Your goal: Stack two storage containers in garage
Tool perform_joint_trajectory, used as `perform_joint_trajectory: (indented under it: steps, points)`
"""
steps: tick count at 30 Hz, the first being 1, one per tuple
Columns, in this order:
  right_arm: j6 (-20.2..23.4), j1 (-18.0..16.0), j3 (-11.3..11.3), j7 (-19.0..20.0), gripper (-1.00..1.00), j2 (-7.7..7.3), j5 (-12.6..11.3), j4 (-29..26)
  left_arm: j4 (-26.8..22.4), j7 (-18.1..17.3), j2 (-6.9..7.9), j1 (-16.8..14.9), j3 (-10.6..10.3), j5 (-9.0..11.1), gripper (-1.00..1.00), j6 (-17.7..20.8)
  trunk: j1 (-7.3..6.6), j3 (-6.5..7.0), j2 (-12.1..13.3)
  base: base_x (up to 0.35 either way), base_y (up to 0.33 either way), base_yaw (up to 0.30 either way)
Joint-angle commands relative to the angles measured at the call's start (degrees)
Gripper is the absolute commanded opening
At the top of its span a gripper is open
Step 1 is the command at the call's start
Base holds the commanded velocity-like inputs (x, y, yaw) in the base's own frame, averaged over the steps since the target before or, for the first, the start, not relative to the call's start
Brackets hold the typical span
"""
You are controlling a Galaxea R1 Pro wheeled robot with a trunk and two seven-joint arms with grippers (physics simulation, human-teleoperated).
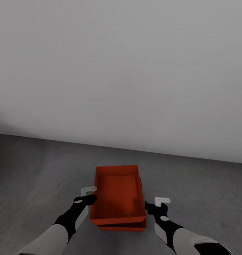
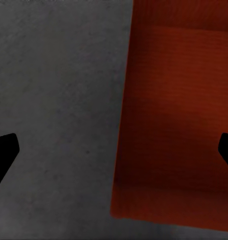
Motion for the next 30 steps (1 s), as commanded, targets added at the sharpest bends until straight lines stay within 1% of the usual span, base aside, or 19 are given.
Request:
perform_joint_trajectory:
  steps: [1, 8, 20, 30]
  points:
    - [-0.2, 0.0, 0.2, -0.2, 1.0, 0.08, -0.3, 0.1, -0.1, 0.4, 0.05, 0.0, -0.4, 0.6, 1.0, 0.3, -0.22, 0.14, 0.4, 0.0, 0.0, 0.0]
    - [-0.2, 0.0, 0.2, -0.1, 1.0, 0.48, -0.3, 0.1, -0.1, 0.4, 0.05, 0.0, -0.5, 0.6, 1.0, 0.3, -1.76, 1.4, 3.2, 0.0, 0.0, 0.0]
    - [-0.8, 0.0, 0.2, 0.5, 1.0, 0.51, 0.1, 0.1, -0.1, 0.4, 0.05, 0.0, -0.5, 0.7, 1.0, 0.3, -4.4, 3.55, 8.0, 0.0, 0.0, 0.0]
    - [-1.0, 0.0, 0.2, 2.0, 1.0, 0.51, 0.1, 0.1, -0.1, 0.4, 0.05, 0.0, -0.5, 0.7, 1.0, 0.3, -6.59, 5.34, 12.0, 0.0, 0.0, 0.0]
